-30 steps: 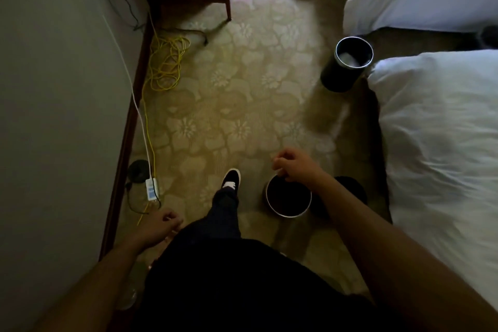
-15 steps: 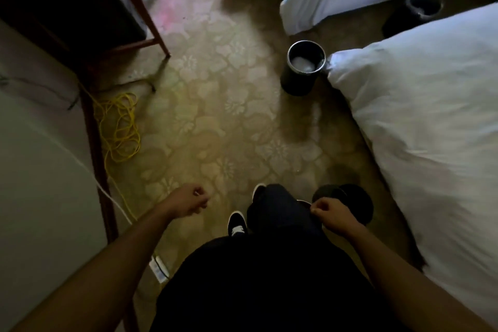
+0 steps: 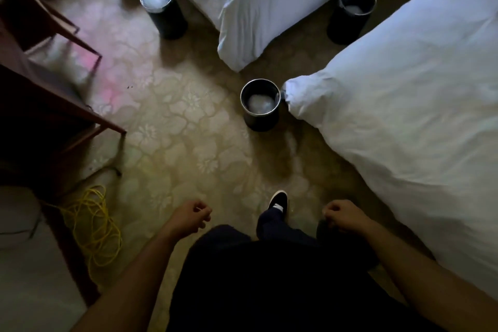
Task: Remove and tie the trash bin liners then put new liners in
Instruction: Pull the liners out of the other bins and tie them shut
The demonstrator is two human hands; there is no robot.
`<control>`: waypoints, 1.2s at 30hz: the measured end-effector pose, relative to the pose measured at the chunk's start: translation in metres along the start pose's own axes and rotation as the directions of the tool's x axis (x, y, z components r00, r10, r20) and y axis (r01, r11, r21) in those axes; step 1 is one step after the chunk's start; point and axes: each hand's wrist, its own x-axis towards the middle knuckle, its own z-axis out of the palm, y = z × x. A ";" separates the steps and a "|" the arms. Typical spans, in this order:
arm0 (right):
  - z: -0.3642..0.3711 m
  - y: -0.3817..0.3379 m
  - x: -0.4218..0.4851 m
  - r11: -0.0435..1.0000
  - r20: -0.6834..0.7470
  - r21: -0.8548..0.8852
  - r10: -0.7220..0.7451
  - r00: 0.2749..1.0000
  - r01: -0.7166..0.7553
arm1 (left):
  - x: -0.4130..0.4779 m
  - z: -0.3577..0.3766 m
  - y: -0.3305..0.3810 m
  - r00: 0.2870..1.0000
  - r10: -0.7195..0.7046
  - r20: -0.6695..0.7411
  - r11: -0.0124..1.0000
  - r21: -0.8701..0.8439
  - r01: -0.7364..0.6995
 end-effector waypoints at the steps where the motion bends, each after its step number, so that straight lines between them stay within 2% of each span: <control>1: -0.017 -0.023 0.013 0.999 0.002 -0.002 -0.034 0.999 0.034 | 0.009 -0.008 0.009 1.000 -0.009 -0.022 1.000 -0.017 0.009; 6: -0.085 -0.158 0.053 0.969 -0.005 0.022 -0.247 0.969 0.247 | 0.037 -0.038 0.049 0.993 -0.096 -0.063 0.986 -0.139 0.086; 10: -0.126 -0.255 0.085 0.913 0.002 0.018 -0.409 0.913 0.408 | 0.064 -0.053 0.073 0.987 -0.156 -0.025 0.979 -0.138 0.151; 14: -0.167 -0.316 0.124 0.893 -0.008 0.020 -0.449 0.894 0.449 | 0.097 -0.070 0.108 0.981 -0.192 0.011 0.968 -0.162 0.192; 17: -0.199 -0.331 0.150 0.920 -0.040 0.001 -0.392 0.919 0.392 | 0.126 -0.092 0.148 0.986 -0.166 0.014 0.980 -0.108 0.166; 21: -0.242 -0.315 0.182 0.975 -0.097 -0.009 -0.221 0.971 0.221 | 0.179 -0.133 0.218 0.987 -0.142 0.080 0.988 -0.042 0.146; 27: -0.291 -0.261 0.202 0.997 -0.279 0.076 0.025 0.960 -0.004 | 0.267 -0.188 0.376 0.986 0.040 0.163 0.975 0.210 -0.075; 32: -0.324 -0.235 0.230 0.966 -0.269 0.217 0.199 0.942 -0.142 | 0.327 -0.198 0.527 0.956 0.221 0.195 0.931 0.252 -0.266; 36: -0.362 -0.246 0.278 0.931 -0.194 0.315 0.251 0.948 -0.182 | 0.369 -0.190 0.634 0.942 0.264 0.205 0.898 0.303 -0.318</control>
